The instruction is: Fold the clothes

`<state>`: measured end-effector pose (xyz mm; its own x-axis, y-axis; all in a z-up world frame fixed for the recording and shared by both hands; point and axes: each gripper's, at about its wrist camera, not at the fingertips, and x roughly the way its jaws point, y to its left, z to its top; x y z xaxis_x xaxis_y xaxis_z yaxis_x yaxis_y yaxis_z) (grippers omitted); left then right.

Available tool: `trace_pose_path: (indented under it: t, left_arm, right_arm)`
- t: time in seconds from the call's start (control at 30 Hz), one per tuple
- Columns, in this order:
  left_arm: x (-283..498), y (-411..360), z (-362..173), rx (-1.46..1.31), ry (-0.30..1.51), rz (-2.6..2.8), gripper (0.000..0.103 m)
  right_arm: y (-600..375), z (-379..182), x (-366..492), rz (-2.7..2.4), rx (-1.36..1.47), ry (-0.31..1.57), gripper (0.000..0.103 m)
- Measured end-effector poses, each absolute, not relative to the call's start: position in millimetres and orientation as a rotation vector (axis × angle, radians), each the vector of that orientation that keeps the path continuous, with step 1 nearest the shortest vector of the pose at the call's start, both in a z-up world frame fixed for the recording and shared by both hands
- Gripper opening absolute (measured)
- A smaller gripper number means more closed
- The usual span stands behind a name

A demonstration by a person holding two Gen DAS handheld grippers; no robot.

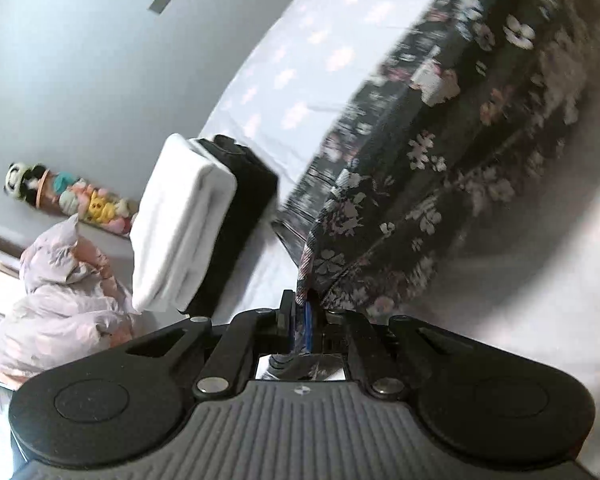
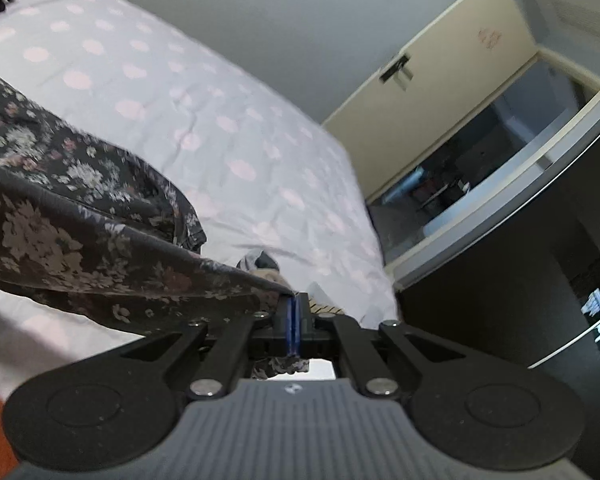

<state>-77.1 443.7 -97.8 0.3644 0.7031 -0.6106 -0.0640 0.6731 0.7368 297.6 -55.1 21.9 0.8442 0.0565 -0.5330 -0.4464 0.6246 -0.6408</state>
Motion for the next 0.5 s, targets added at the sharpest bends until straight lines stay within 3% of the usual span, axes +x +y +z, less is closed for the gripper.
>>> trace_pose_path:
  t: [0.5]
  left_arm:
    - [-4.0,483.8,-173.2,0.802,1.296,0.592,0.005]
  right_arm:
    - [-19.0,-79.2,382.4,0.500,-0.879,0.888,0.002]
